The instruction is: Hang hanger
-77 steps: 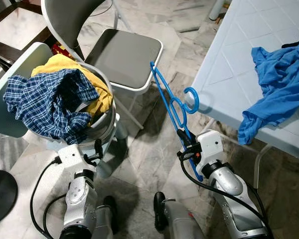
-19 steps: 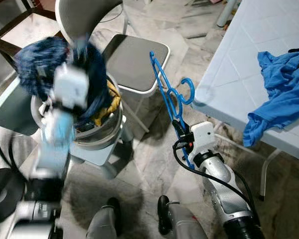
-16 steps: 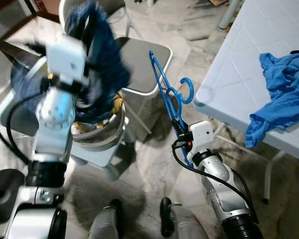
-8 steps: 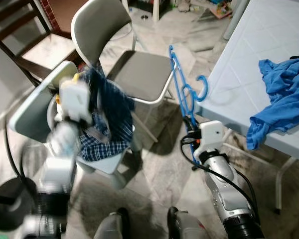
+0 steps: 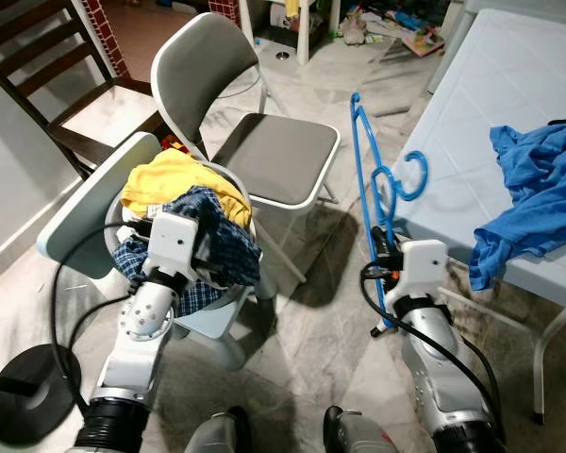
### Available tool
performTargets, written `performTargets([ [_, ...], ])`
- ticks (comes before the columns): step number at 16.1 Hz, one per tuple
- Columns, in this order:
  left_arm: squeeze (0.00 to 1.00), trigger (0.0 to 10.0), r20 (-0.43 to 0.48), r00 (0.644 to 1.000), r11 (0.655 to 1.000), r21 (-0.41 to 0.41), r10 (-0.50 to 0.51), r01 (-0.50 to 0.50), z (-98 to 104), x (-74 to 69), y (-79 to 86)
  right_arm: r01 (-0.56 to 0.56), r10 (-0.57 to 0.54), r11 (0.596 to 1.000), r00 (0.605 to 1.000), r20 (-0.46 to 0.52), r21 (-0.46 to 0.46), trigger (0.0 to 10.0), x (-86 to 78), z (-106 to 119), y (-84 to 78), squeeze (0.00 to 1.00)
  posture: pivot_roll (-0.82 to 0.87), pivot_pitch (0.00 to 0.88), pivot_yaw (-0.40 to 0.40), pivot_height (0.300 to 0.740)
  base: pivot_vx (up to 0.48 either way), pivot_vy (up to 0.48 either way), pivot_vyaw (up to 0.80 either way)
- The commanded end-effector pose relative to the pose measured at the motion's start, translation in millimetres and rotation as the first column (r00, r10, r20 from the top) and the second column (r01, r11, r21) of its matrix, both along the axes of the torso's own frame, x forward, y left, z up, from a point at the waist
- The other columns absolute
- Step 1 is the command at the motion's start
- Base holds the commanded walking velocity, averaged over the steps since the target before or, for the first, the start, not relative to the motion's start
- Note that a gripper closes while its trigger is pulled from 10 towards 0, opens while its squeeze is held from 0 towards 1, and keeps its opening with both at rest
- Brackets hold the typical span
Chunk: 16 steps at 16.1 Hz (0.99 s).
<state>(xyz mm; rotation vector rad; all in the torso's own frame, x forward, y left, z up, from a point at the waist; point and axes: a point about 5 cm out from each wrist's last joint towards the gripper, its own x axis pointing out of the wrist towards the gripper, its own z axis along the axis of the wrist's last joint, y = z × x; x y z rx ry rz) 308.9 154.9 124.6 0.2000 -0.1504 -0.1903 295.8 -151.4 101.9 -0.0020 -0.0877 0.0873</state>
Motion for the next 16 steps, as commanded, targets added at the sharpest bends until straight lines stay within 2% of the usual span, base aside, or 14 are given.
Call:
performTargets([
  [1, 0.0, 10.0, -0.031, 0.999, 1.0, -0.005, 0.016, -0.016, -7, -1.8, 2.3, 0.027, -0.028, 0.999, 0.999, 0.027, 0.026, 10.0, -1.9, 6, -9.6, 0.0, -0.18, 0.119, 0.064, 0.74, 0.0, 0.0, 0.0],
  [3, 0.0, 10.0, -0.026, 1.0, 1.0, -0.005, 0.007, -0.007, -6, -2.6, -3.6, -0.007, 0.003, 0.999, 0.997, 0.079, 0.047, 10.0, -1.1, 20, -6.6, 0.0, -0.19, 0.108, 0.073, 0.74, 0.0, 0.0, 0.0],
  [4, 0.0, 10.0, -0.02, 1.0, 1.0, -0.005, -0.013, 0.013, -5, -2.7, -7.8, -0.021, 0.012, 0.998, 0.992, 0.126, 0.067, 10.0, 0.9, 35, -6.7, 0.0, -0.2, 0.106, 0.077, 0.74, 0.0, 0.0, 0.0],
  [6, 0.0, 10.0, -0.011, 1.0, 1.0, -0.004, -0.019, 0.019, -3, -1.9, -9.8, -0.005, -0.009, 0.997, 0.986, 0.169, 0.083, 10.0, 3.8, 48, -10.4, 0.0, -0.2, 0.104, 0.08, 0.74, 0.0, 0.0, 0.0],
  [8, 0.0, 10.0, -0.009, 1.0, 1.0, -0.016, -0.023, 0.023, -2, 0.5, -12.0, 0.066, -0.087, 0.993, 0.971, 0.22, 0.102, 10.0, 8.8, 65, -23.1, 0.0, -0.21, 0.106, 0.081, 0.74, 0.0, 0.0, 0.0],
  [9, 0.0, 10.0, 0.002, 0.999, 0.999, -0.012, -0.033, 0.033, 1, 1.3, -15.0, 0.099, -0.116, 0.991, 0.969, 0.218, 0.088, 10.0, 10.1, 66, -30.3, 0.0, -0.22, 0.11, 0.079, 0.74, 0.0, 0.0, 0.0],
  [11, 0.0, 10.0, 0.013, 0.999, 0.999, 0.006, -0.044, 0.044, 3, 1.5, -18.1, 0.104, -0.117, 0.992, 0.975, 0.188, 0.077, 10.0, 8.3, 60, -33.0, 0.0, -0.22, 0.115, 0.076, 0.74, 0.0, 0.0, 0.0],
  [13, 0.0, 10.0, 0.013, 0.999, 0.999, 0.013, -0.043, 0.043, 3, 2.2, -18.7, 0.102, -0.113, 0.992, 0.982, 0.153, 0.079, 10.0, 6.3, 53, -31.7, 0.0, -0.22, 0.119, 0.073, 0.74, 0.0, 0.0, 0.0],
  [16, 0.0, 10.0, 0.003, 0.999, 0.999, 0.014, -0.038, 0.038, 1, 2.9, -18.7, 0.089, -0.1, 0.992, 0.986, 0.135, 0.086, 10.0, 6.0, 50, -27.1, 0.0, -0.22, 0.118, 0.072, 0.74, -0.281, 0.0, 0.0],
])
